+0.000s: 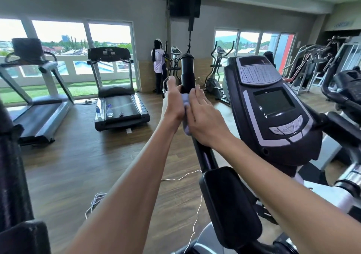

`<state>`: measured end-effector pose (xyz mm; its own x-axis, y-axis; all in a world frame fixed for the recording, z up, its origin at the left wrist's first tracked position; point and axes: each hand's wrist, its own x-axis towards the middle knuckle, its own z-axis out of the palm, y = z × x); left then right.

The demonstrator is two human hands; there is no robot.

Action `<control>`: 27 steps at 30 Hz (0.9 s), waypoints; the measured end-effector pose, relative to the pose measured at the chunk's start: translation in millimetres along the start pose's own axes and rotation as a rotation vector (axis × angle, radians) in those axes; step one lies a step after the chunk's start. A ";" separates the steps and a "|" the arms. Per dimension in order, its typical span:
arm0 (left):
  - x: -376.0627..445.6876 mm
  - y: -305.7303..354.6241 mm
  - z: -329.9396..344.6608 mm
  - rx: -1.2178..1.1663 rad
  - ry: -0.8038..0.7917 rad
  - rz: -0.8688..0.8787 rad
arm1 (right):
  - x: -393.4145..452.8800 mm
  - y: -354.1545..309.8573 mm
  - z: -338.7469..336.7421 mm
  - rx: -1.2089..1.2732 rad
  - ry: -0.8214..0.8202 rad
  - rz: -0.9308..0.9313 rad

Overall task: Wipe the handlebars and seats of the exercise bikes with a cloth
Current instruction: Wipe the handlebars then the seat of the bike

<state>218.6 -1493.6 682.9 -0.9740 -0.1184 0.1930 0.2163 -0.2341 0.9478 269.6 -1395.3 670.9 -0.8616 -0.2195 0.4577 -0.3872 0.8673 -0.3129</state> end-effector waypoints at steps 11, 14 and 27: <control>-8.7 -3.3 2.4 0.091 -0.013 0.021 | -30.4 5.3 -0.3 -0.037 -0.078 -0.073; -9.8 4.2 -0.5 0.062 -0.036 0.002 | 1.9 -0.5 -2.2 -0.001 -0.004 -0.003; -19.0 13.5 2.2 -0.006 -0.103 -0.002 | -36.6 -9.4 -9.2 0.033 -0.081 0.087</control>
<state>239.8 -1492.4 692.6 -0.9760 -0.0184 0.2168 0.2148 -0.2399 0.9467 307.8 -1391.3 664.8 -0.9155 -0.1804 0.3595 -0.3190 0.8700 -0.3760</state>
